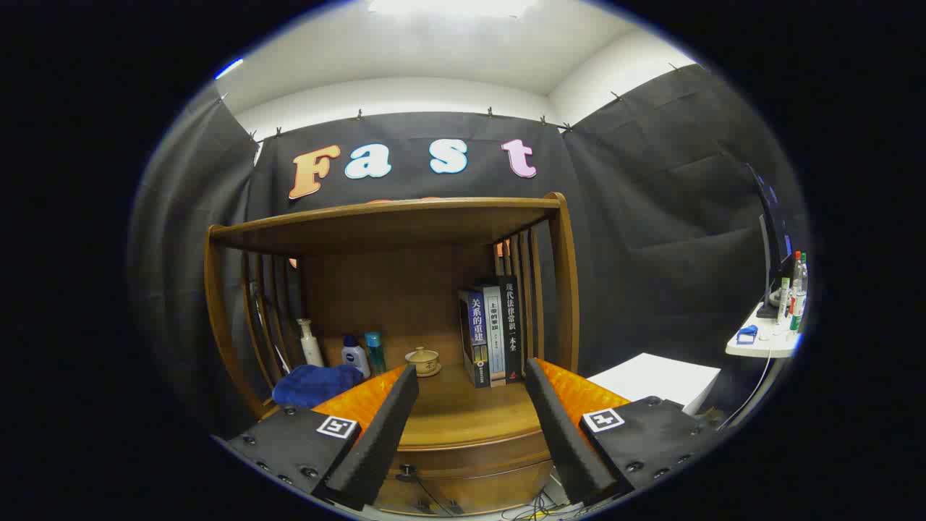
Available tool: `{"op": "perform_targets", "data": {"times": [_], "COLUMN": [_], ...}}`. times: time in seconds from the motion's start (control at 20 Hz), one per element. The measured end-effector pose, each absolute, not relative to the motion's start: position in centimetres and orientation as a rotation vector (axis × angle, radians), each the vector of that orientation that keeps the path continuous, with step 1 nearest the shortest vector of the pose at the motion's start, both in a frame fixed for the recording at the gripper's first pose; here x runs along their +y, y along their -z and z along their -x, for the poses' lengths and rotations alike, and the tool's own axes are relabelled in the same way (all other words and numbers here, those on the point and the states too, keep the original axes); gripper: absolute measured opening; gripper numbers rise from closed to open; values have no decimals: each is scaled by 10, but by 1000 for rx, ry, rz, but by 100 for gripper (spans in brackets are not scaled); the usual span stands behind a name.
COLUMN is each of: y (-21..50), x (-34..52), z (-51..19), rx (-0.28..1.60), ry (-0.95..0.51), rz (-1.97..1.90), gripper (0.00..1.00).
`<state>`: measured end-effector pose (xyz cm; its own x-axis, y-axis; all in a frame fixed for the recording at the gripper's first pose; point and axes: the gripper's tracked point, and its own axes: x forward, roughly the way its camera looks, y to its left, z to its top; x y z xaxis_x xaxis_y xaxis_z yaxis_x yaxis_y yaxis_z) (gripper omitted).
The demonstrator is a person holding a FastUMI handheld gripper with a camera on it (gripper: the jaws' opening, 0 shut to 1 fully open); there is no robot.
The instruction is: Pull open the drawer, take out the items inside it, and place them on the countertop above the cabinet.
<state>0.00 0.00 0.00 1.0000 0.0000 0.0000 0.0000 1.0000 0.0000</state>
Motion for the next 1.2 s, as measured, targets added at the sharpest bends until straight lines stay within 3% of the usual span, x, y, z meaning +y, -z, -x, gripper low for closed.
{"op": "perform_targets", "data": {"times": [1.2], "y": [19], "x": [22], "z": [-7], "rx": [13], "ry": [-15], "rz": [24], "gripper": [97]}}
